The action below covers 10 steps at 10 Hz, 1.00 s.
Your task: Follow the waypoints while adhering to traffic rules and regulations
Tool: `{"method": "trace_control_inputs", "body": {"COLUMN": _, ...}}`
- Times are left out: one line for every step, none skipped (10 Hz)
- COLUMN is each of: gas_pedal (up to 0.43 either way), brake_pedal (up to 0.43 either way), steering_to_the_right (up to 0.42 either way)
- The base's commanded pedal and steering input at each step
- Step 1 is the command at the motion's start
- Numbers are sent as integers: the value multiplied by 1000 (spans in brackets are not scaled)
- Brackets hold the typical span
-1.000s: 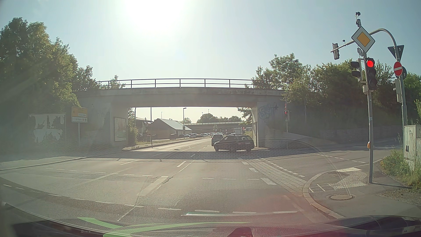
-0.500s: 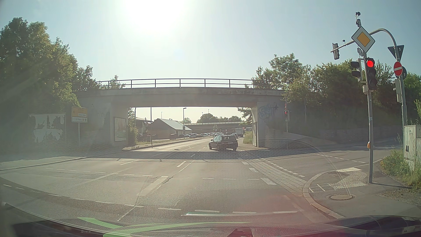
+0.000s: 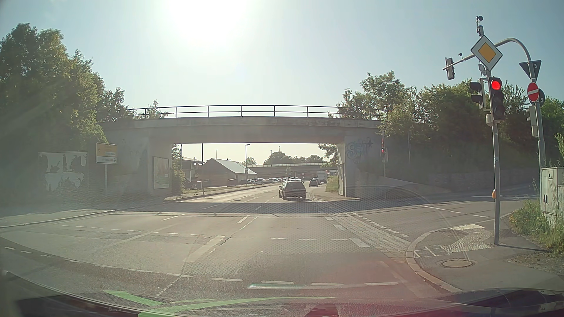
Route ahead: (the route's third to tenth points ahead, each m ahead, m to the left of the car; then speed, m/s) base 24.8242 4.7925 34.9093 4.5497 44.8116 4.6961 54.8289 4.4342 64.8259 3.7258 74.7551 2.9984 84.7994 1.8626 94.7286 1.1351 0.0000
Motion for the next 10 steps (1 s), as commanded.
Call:
{"method": "trace_control_inputs", "body": {"gas_pedal": 0, "brake_pedal": 299, "steering_to_the_right": 10}}
{"method": "trace_control_inputs", "body": {"gas_pedal": 0, "brake_pedal": 299, "steering_to_the_right": 10}}
{"method": "trace_control_inputs", "body": {"gas_pedal": 0, "brake_pedal": 299, "steering_to_the_right": 10}}
{"method": "trace_control_inputs", "body": {"gas_pedal": 0, "brake_pedal": 299, "steering_to_the_right": 10}}
{"method": "trace_control_inputs", "body": {"gas_pedal": 0, "brake_pedal": 299, "steering_to_the_right": 10}}
{"method": "trace_control_inputs", "body": {"gas_pedal": 0, "brake_pedal": 299, "steering_to_the_right": 10}}
{"method": "trace_control_inputs", "body": {"gas_pedal": 0, "brake_pedal": 299, "steering_to_the_right": 10}}
{"method": "trace_control_inputs", "body": {"gas_pedal": 0, "brake_pedal": 299, "steering_to_the_right": 10}}
{"method": "trace_control_inputs", "body": {"gas_pedal": 0, "brake_pedal": 299, "steering_to_the_right": 10}}
{"method": "trace_control_inputs", "body": {"gas_pedal": 0, "brake_pedal": 299, "steering_to_the_right": 10}}
